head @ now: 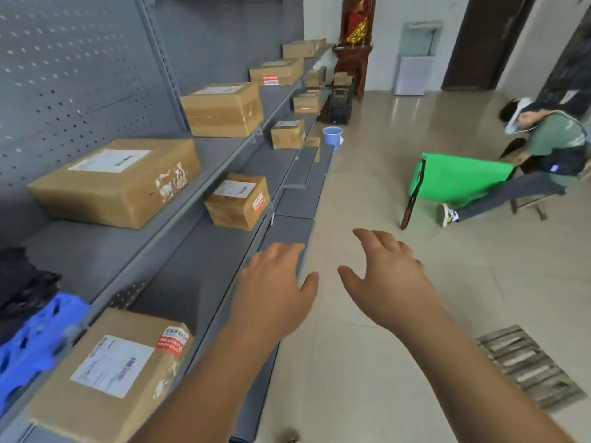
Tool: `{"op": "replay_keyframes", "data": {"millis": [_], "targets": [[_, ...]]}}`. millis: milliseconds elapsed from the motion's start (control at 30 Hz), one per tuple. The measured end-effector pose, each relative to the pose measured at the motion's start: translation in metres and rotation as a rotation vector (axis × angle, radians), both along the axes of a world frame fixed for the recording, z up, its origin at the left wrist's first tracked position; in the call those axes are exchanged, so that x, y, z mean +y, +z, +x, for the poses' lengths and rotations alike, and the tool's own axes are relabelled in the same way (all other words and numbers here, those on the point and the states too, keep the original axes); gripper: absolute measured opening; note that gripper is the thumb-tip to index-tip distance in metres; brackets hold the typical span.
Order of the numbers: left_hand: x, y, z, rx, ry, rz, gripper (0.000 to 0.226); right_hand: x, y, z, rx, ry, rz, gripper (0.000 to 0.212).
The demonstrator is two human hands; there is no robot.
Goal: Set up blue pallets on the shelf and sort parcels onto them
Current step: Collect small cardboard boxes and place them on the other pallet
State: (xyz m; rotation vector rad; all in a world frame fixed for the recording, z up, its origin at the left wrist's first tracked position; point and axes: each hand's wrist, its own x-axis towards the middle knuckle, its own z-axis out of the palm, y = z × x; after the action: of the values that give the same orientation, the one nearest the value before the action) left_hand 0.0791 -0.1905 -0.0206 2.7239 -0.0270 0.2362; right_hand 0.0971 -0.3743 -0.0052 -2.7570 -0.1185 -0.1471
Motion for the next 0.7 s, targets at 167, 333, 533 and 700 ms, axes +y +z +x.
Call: {"op": "replay_keyframes", "data": {"millis": [167, 333, 533, 700], "targets": [[0.007, 0.009, 0.097, -0.023, -0.108, -0.009, 0.053, 0.008, 0.005, 0.079, 0.011, -0.100, -0.028, 0.067], [0.001, 0.014, 0.179, -0.033, -0.190, -0.010, 0.054, 0.008, 0.004, 0.141, 0.004, -0.195, -0.007, 0.067], [-0.025, 0.008, 0.272, -0.013, -0.269, 0.037, 0.054, -0.016, -0.005, 0.220, 0.035, -0.267, 0.014, 0.066], [-0.061, -0.001, 0.361, -0.010, -0.291, 0.057, 0.054, -0.047, -0.017, 0.308, 0.037, -0.279, 0.035, 0.067]]}}
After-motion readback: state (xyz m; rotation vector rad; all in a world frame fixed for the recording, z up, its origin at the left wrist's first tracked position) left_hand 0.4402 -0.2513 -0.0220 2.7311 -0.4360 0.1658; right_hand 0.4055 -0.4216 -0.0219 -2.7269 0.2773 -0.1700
